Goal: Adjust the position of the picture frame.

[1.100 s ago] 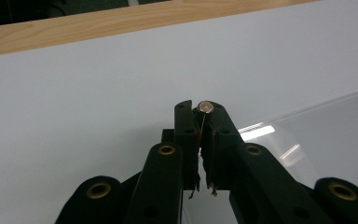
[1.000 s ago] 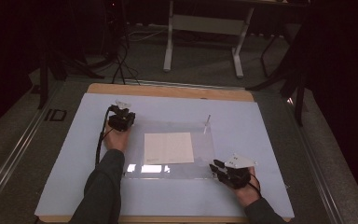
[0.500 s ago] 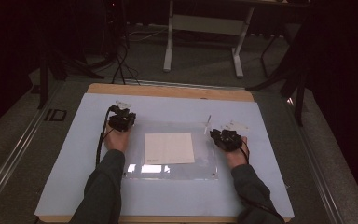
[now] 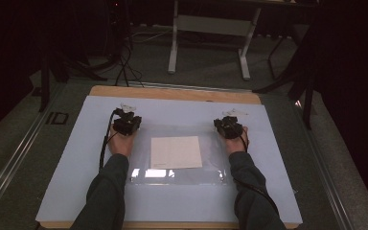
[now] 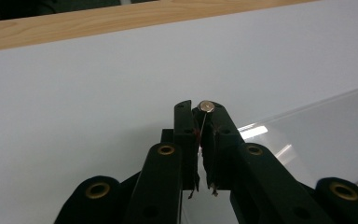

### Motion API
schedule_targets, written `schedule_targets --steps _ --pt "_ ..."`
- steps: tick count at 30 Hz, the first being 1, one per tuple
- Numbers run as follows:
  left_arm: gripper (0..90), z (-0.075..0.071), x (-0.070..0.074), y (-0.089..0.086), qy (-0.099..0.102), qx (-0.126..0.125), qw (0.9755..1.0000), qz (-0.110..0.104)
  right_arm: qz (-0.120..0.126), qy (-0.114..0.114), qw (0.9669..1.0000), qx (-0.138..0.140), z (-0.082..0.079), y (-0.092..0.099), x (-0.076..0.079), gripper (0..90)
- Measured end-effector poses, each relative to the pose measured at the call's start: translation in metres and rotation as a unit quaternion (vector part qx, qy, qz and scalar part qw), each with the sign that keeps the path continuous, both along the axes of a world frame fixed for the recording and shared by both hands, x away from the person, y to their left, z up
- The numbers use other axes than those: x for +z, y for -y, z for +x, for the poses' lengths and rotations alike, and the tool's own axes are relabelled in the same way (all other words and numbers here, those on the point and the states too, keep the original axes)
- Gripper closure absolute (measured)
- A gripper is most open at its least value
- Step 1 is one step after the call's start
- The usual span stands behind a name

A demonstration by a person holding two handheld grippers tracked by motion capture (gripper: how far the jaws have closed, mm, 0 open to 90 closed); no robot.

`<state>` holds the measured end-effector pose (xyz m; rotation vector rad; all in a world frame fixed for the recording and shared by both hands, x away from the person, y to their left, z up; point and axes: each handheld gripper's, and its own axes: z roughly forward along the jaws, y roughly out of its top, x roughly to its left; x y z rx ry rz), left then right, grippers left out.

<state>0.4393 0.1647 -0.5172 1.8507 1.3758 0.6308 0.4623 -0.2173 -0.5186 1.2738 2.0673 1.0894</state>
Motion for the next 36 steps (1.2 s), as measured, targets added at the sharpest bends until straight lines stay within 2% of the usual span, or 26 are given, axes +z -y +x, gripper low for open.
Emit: schedule_targets --steps 5,11,18,20,22,24,27,33,36 --pt "85.1 0.006 0.001 0.002 -0.003 -0.003 1.0 -0.001 -0.005 -0.002 1.0 -0.008 -0.001 0.002 0.001 85.5" --pt "85.1 0.006 0.001 0.002 -0.004 0.009 0.9999 -0.002 -0.002 -0.002 1.0 -0.007 0.0 0.002 0.0 85.5" --pt "84.9 0.007 0.001 0.0 -0.007 0.009 0.9999 -0.003 0.002 0.003 0.9999 -0.011 -0.003 0.0 -0.001 85.4" --pt "84.2 0.007 0.0 -0.001 -0.009 0.01 0.9998 -0.015 0.004 0.004 0.9999 -0.009 -0.003 0.001 -0.001 85.2" --pt "76.0 0.007 -0.001 -0.004 -0.018 0.01 0.9992 -0.035 0.012 0.0 0.9999 -0.005 -0.002 0.002 -0.002 84.4" --pt "66.9 0.004 -0.003 -0.007 -0.021 0.001 0.999 -0.039 0.02 -0.003 0.9998 -0.006 -0.003 0.004 -0.002 83.1" --pt "60.2 -0.004 -0.003 -0.011 -0.014 -0.004 0.9987 -0.05 0.019 -0.008 0.9998 0.0 -0.005 0.007 -0.003 75.1" --pt "57.9 -0.026 0.002 -0.02 0.006 -0.008 0.9977 -0.067 0.027 -0.006 0.9995 0.016 -0.017 0.016 -0.001 64.6" --pt "58.0 -0.041 0.008 -0.018 0.025 -0.025 0.9978 -0.056 0.029 -0.001 0.9994 0.018 -0.02 0.018 0.002 61.8"
